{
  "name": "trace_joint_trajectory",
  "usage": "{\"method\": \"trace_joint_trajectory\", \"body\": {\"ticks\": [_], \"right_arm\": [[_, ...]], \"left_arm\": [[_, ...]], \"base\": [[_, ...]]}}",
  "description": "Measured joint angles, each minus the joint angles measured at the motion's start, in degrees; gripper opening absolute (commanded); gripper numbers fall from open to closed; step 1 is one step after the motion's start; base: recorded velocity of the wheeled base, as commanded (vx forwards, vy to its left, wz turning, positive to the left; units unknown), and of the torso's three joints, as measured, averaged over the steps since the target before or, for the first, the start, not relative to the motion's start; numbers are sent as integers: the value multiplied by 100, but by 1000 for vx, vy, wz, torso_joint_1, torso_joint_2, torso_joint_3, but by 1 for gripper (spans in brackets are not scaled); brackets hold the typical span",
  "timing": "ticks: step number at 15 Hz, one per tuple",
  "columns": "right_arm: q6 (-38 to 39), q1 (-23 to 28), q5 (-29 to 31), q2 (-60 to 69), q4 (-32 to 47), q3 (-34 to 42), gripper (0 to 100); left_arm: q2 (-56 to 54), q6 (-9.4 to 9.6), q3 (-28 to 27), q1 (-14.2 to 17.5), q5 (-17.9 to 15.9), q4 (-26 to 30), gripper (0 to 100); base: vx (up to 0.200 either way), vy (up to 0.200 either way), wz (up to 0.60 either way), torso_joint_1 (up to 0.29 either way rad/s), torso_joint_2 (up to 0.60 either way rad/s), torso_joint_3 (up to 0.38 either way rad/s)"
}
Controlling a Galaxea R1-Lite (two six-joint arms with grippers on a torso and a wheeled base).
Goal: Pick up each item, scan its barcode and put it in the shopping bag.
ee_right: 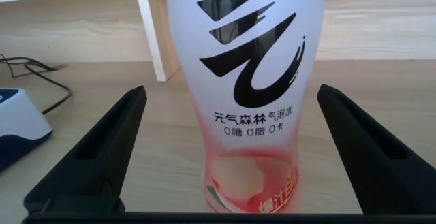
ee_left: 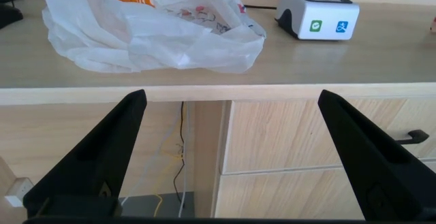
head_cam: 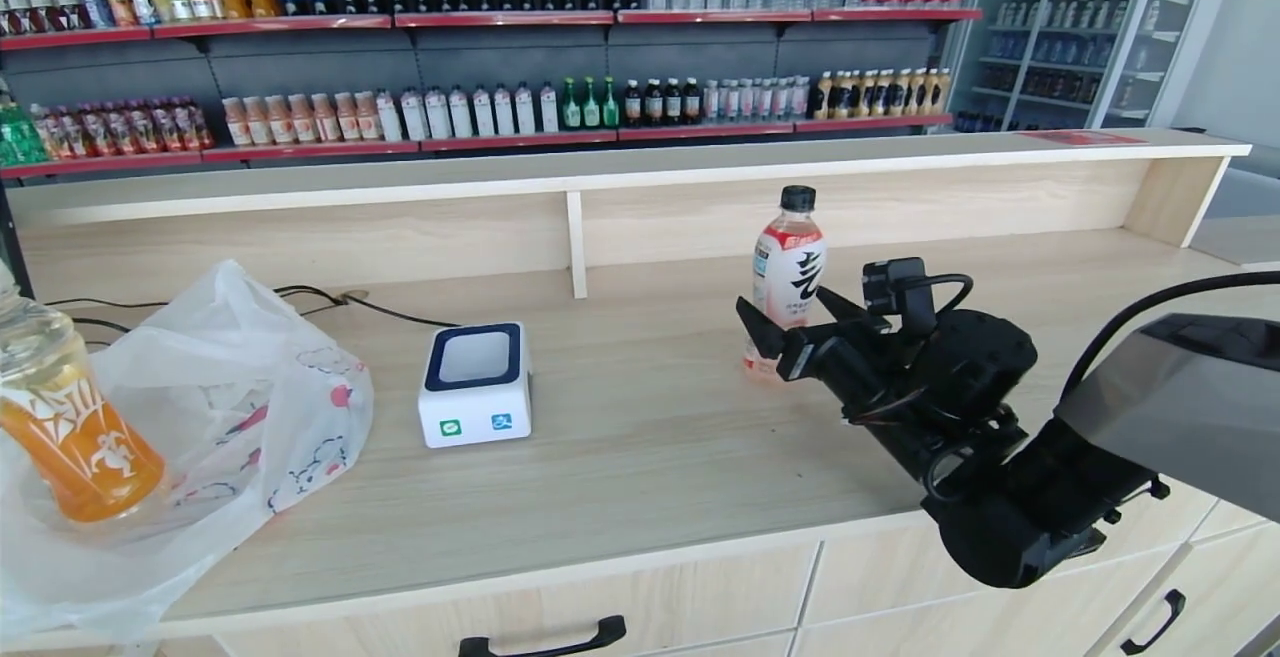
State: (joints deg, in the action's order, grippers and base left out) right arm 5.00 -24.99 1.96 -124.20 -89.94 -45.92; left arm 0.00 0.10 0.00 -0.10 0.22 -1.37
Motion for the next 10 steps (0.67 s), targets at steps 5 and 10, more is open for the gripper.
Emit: {"method": "trace_joint_trajectory", "body": {"ticks": [5, 10], "right_arm": [[-49, 35, -35, -271, -2, -492, 100], [-65, 35, -51, -479, 2, -774, 100]], "left_arm": [[2, -7, 0, 0, -6, 48, 100], [0, -7, 0, 2, -6, 59, 100]], "base": [[0, 0, 0, 0, 0, 0], [0, 0, 0, 0, 0, 0]]}}
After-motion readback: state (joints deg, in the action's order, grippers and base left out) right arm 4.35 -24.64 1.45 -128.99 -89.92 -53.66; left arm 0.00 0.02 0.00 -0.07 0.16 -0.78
